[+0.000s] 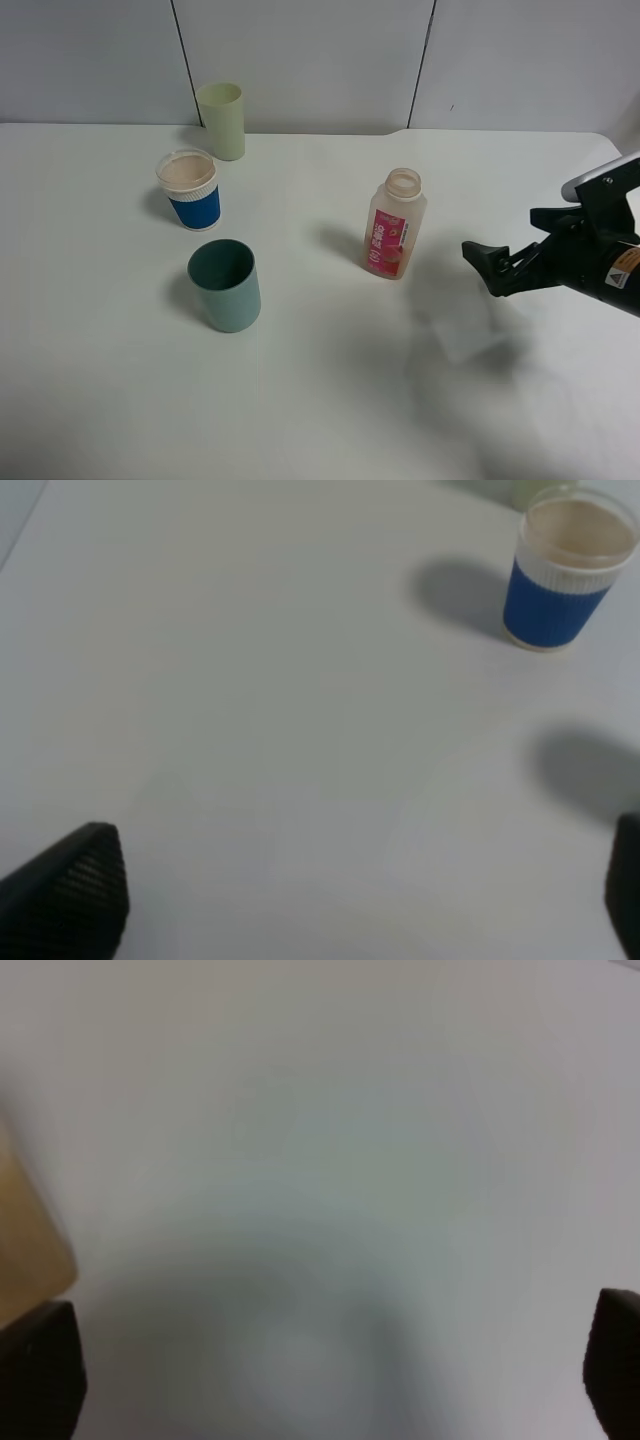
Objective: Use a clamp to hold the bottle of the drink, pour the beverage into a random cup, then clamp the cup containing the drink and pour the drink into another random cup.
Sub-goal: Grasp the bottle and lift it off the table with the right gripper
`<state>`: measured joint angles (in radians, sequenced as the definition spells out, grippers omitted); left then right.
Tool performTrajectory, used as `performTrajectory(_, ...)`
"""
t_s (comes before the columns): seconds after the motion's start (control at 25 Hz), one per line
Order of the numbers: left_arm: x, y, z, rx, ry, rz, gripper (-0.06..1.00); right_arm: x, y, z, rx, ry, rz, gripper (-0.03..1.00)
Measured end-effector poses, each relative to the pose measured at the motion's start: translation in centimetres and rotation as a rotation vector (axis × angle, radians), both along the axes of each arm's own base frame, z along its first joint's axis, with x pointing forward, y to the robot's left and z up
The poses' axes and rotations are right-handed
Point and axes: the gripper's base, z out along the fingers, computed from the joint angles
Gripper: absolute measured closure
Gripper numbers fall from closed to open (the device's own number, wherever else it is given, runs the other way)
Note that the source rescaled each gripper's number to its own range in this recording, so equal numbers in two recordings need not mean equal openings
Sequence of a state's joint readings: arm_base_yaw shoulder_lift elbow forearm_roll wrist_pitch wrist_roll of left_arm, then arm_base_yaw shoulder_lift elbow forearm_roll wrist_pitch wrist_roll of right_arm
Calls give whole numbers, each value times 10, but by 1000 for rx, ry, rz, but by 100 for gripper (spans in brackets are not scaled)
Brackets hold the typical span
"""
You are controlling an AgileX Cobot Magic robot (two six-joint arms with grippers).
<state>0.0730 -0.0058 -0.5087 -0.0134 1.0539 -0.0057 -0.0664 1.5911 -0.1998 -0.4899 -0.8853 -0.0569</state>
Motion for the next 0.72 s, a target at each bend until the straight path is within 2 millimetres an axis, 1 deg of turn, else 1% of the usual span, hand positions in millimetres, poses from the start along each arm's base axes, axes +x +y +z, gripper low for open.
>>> performTrajectory(0.12,0,0,0,0,0,0,7,2,4,-10,32,-3,33,-3)
performTrajectory(0.16,0,0,0,0,0,0,7,2,8,-18,42,4,85,-3)
performTrajectory(0.2,0,0,0,0,0,0,7,2,9,-21,48,7,102,-3)
performTrajectory(0.48,0,0,0,0,0,0,7,1,12,-37,38,27,148,-3)
performTrajectory(0.72,0,0,0,0,0,0,7,4,13,-45,37,22,162,-3)
